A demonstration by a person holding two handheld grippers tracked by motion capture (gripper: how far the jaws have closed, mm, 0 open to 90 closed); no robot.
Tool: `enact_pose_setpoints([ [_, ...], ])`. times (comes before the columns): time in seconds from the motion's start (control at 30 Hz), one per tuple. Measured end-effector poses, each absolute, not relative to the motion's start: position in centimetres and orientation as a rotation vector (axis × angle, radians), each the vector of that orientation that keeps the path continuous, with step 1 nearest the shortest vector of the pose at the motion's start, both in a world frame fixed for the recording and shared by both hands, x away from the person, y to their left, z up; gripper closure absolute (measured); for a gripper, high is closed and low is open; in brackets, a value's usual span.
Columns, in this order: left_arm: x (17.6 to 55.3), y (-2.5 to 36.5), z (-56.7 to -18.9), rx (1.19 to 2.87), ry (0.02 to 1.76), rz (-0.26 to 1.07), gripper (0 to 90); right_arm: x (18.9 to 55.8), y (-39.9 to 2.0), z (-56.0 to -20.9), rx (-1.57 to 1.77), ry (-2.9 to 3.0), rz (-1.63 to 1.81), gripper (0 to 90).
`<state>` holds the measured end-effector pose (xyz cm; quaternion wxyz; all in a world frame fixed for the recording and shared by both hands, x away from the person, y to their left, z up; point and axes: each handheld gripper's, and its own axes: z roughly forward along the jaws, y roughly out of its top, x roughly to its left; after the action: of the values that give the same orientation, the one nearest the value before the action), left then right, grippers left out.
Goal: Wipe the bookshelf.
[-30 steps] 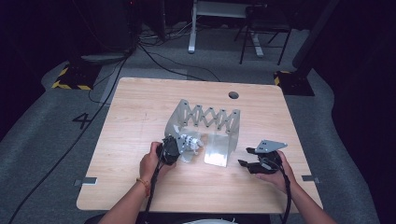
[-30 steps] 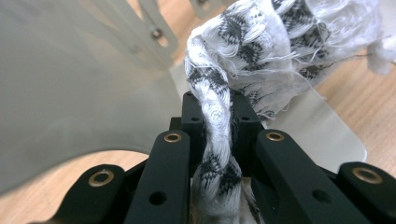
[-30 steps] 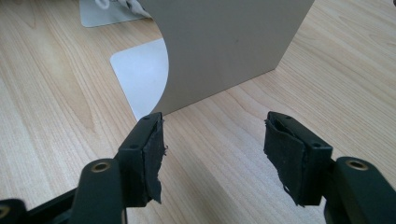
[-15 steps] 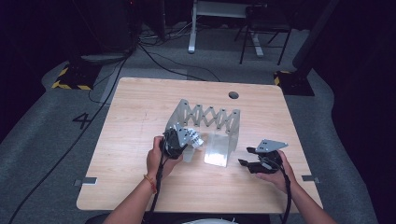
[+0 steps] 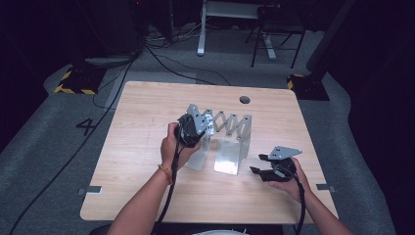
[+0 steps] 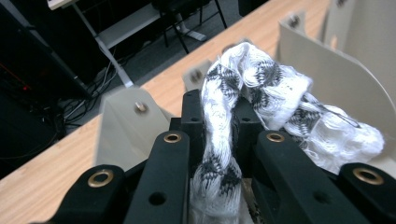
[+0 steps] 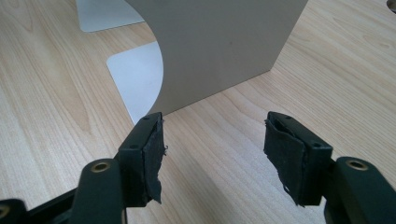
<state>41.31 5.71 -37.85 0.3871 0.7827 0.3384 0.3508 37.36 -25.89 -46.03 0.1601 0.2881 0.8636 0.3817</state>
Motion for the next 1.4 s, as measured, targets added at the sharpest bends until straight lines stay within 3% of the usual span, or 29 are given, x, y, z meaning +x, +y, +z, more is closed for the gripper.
enact_pose_setpoints([
  [0.27, 40.7, 4.6, -38.3, 2.052, 0.827, 0.916, 80.1, 37.4, -25.9, -46.1, 0.82, 2.471, 1.087, 39.0],
  [0.93, 38.3, 6.0, -46.4, 2.259, 0.779, 0.682, 79.8, 37.3, -25.6, -46.3, 0.816, 2.476, 1.075, 38.9],
  [1.13, 36.8, 7.6, -46.1, 2.239, 0.785, 0.679, 79.6, 37.3, -25.6, -46.3, 0.815, 2.477, 1.072, 38.9],
  [1.4, 35.9, 10.8, -42.4, 2.039, 0.857, 0.759, 79.5, 37.3, -25.5, -46.3, 0.812, 2.485, 1.069, 38.9],
])
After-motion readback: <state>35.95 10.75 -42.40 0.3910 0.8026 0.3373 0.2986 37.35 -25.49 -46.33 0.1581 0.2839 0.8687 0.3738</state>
